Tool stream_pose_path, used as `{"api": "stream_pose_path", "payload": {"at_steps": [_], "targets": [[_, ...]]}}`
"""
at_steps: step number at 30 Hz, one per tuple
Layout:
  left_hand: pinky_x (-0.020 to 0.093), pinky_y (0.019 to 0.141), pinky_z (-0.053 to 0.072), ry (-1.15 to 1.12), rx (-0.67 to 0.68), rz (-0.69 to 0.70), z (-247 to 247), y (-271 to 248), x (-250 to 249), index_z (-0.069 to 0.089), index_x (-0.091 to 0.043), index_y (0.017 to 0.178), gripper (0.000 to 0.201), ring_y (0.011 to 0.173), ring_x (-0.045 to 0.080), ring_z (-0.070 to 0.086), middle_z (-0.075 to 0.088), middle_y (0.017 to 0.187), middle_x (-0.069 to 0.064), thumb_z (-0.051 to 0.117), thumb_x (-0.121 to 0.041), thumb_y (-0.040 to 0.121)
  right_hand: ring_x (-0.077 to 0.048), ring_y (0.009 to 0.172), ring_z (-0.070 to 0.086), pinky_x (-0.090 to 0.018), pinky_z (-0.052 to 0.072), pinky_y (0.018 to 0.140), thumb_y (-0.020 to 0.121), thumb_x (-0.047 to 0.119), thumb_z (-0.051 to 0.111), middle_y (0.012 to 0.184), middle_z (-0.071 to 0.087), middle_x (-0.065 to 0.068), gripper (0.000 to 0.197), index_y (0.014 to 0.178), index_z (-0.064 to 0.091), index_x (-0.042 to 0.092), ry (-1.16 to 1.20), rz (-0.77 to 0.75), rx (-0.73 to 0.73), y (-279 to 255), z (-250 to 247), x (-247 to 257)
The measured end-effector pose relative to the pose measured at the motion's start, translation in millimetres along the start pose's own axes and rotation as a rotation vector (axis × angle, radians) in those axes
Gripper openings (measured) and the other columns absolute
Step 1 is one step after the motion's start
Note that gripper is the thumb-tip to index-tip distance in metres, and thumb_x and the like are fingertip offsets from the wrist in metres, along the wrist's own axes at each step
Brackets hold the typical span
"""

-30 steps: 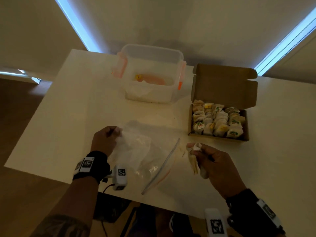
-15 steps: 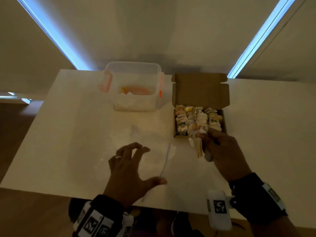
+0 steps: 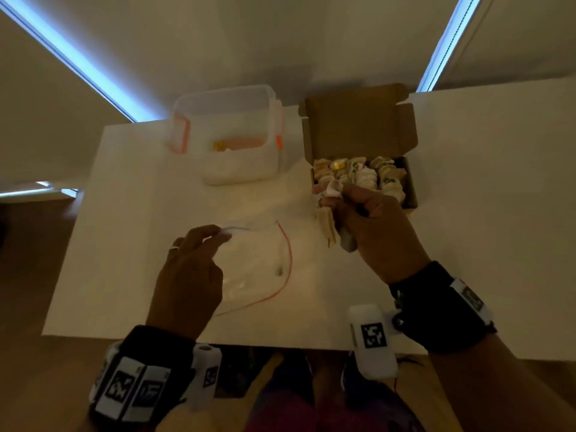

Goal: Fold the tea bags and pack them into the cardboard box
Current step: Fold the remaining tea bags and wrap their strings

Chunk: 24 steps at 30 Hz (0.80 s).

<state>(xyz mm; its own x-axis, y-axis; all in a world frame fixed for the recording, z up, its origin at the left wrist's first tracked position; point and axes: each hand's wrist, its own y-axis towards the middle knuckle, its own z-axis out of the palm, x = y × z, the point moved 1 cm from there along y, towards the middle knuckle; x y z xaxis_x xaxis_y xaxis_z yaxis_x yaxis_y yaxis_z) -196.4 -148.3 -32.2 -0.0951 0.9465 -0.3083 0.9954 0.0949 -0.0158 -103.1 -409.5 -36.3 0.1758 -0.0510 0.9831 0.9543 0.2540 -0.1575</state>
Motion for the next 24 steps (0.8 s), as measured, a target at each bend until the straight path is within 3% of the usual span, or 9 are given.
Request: {"api": "stream_pose_path", "payload": {"at_steps": [3, 6, 10, 13, 16, 19, 21, 23, 24], "targets": [[0.029, 0.097, 0.042, -0.038, 0.003, 0.012, -14, 7, 7, 0.066, -0.013, 0.132, 0.058, 0.117, 0.026, 0.058, 0.062, 0.138, 0.001, 0.058, 0.016, 0.082, -0.007, 0.049, 0.037, -0.02, 0.033, 0.042, 0.087, 0.037, 0.062, 0.062, 0.049, -0.014, 0.023, 0.107, 0.073, 0.033, 0.042, -0.032, 0.028, -3, 3, 18], [0.028, 0.1, 0.041, -0.059, 0.024, 0.031, -17, 9, 9, 0.065, -0.015, 0.134, 0.058, 0.121, 0.024, 0.058, 0.061, 0.141, -0.001, 0.058, 0.014, 0.084, -0.015, 0.048, 0.04, -0.025, 0.036, 0.041, 0.087, 0.037, 0.06, 0.065, 0.053, -0.028, 0.026, 0.108, 0.073, 0.031, 0.041, -0.085, 0.068, -8, 4, 42], [0.027, 0.104, 0.04, -0.09, 0.032, 0.038, -9, 7, 10, 0.064, -0.019, 0.135, 0.056, 0.124, 0.021, 0.058, 0.059, 0.143, -0.006, 0.058, 0.009, 0.087, -0.053, 0.072, 0.052, -0.053, 0.05, 0.06, 0.09, 0.032, 0.057, 0.092, 0.06, -0.042, 0.023, 0.108, 0.07, 0.036, -0.029, -0.197, 0.116, -16, 6, 77], [0.032, 0.107, 0.043, -0.119, 0.039, 0.049, 5, 3, 9, 0.065, -0.02, 0.134, 0.053, 0.125, 0.02, 0.058, 0.058, 0.144, -0.007, 0.058, 0.007, 0.088, -0.042, 0.06, 0.053, -0.04, 0.052, 0.051, 0.09, 0.032, 0.055, 0.082, 0.063, -0.03, 0.023, 0.105, 0.07, 0.04, -0.039, -0.245, 0.146, -19, 3, 94], [0.03, 0.104, 0.045, -0.189, 0.136, 0.027, 31, -2, 5, 0.07, -0.024, 0.118, 0.038, 0.127, 0.018, 0.058, 0.055, 0.146, -0.008, 0.063, 0.0, 0.09, -0.037, 0.09, 0.069, -0.045, 0.061, 0.073, 0.09, 0.031, 0.057, 0.102, 0.074, -0.011, 0.026, 0.108, 0.073, 0.041, -0.051, -0.265, 0.136, -18, 1, 108], [0.023, 0.097, 0.044, -0.28, 0.319, -0.05, 61, -7, 1, 0.069, -0.03, 0.097, 0.018, 0.131, 0.014, 0.055, 0.046, 0.153, -0.012, 0.065, -0.013, 0.094, -0.015, 0.103, 0.071, -0.026, 0.058, 0.084, 0.091, 0.02, 0.056, 0.109, 0.076, 0.008, 0.026, 0.113, 0.069, 0.021, 0.0, -0.268, 0.147, -18, -1, 123], [0.02, 0.095, 0.044, -0.29, 0.306, -0.092, 71, -5, 3, 0.07, -0.027, 0.099, 0.013, 0.124, 0.014, 0.058, 0.048, 0.151, -0.01, 0.067, -0.016, 0.094, -0.034, 0.103, 0.07, -0.043, 0.06, 0.08, 0.093, 0.021, 0.058, 0.111, 0.075, -0.007, 0.025, 0.114, 0.072, 0.021, -0.04, -0.315, 0.13, -18, 0, 132], [0.022, 0.09, 0.049, -0.298, 0.219, -0.116, 70, 2, 5, 0.071, -0.02, 0.107, 0.019, 0.099, 0.014, 0.064, 0.059, 0.136, -0.005, 0.07, -0.01, 0.091, -0.059, 0.099, 0.06, -0.07, 0.053, 0.078, 0.094, 0.027, 0.061, 0.108, 0.071, -0.024, 0.025, 0.114, 0.075, 0.027, -0.084, -0.345, 0.122, -19, 0, 138], [0.027, 0.088, 0.052, -0.297, 0.183, -0.124, 66, 7, 5, 0.071, -0.017, 0.11, 0.024, 0.09, 0.015, 0.064, 0.062, 0.128, -0.003, 0.07, -0.005, 0.089, -0.064, 0.094, 0.058, -0.075, 0.049, 0.075, 0.093, 0.03, 0.062, 0.106, 0.068, -0.031, 0.024, 0.113, 0.076, 0.031, -0.103, -0.342, 0.121, -19, 0, 139]]}}
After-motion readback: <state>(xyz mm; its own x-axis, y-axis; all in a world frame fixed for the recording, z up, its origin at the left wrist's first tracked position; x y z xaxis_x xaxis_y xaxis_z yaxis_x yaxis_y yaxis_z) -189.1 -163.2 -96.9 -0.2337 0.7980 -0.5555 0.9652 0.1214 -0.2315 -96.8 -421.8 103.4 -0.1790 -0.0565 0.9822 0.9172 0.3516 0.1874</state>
